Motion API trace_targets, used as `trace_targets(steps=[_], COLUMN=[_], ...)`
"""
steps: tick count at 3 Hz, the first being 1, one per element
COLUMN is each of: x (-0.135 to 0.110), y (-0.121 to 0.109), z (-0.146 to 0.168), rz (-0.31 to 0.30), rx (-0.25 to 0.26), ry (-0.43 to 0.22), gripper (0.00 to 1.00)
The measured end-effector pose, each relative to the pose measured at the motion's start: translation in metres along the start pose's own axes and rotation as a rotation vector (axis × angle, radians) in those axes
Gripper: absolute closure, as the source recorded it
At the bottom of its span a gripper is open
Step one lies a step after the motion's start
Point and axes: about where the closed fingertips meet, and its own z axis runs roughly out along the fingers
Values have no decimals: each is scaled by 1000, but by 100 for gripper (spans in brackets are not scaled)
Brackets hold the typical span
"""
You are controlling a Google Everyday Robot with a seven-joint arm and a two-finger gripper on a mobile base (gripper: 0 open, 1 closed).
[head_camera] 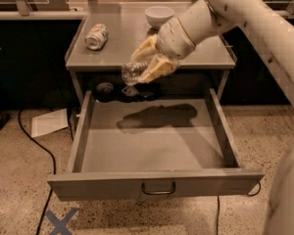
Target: Pick water bottle from top drawer and place on counter
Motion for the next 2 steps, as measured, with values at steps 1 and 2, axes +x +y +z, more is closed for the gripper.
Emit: trace_targets(steps=[1,2], x=[3,11], y=[-40,-84], z=[-1,-1], rz=[-59,-96], rx=[-11,15], ry=[31,111], gripper=[100,100])
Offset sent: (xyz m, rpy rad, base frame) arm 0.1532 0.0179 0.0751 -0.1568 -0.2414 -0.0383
